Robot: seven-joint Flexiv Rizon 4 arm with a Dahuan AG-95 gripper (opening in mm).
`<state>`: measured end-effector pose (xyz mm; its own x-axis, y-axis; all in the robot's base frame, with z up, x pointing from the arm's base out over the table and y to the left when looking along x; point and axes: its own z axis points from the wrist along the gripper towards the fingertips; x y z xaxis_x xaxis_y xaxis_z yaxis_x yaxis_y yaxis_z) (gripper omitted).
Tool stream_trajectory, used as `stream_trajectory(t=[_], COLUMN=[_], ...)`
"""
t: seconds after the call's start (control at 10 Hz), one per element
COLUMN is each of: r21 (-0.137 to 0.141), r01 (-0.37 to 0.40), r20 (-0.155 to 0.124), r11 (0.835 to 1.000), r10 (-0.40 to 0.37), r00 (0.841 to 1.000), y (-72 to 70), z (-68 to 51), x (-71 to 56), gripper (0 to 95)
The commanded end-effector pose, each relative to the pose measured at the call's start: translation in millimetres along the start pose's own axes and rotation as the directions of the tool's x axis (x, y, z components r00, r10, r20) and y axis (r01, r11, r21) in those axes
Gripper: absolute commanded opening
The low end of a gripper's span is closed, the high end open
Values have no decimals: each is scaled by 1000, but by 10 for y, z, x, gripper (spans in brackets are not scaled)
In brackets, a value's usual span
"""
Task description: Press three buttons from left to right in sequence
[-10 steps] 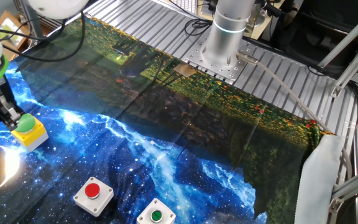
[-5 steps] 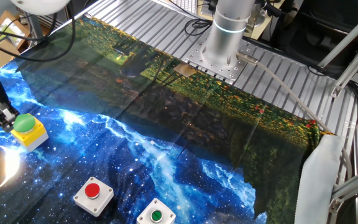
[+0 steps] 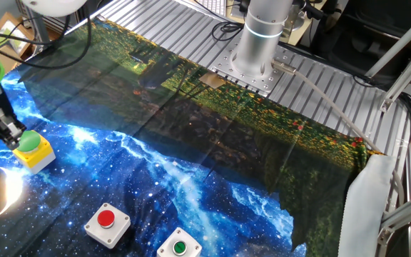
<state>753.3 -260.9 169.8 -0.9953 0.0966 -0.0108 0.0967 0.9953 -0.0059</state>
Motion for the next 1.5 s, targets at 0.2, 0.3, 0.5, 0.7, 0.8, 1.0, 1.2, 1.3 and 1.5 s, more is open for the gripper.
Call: stream_trajectory(t=[0.2,0.3,0.5,0.7,0.8,1.0,1.2,1.3,1.5], r21=[-40,-44,-52,-52,-58,-66,-77,-78,-83], r01=[-20,-21,-16,-17,-18,-22,-18,-16,-15], r20=[-43,-43,-35,-31,-32,-32,-38,-37,-35], r11=[999,999,999,999,998,998,997,997,996], r10=[19,19,14,15,17,20,15,13,12], r00=[999,999,999,999,999,999,999,999,999], y=[-1,0,-2,-2,-1,0,0,0,0], z=[-3,-3,-7,-10,-11,-12,-13,-13,-13], x=[-28,-29,-28,-28,-28,-29,-29,-29,-29], gripper=[0,0,0,0,0,0,0,0,0])
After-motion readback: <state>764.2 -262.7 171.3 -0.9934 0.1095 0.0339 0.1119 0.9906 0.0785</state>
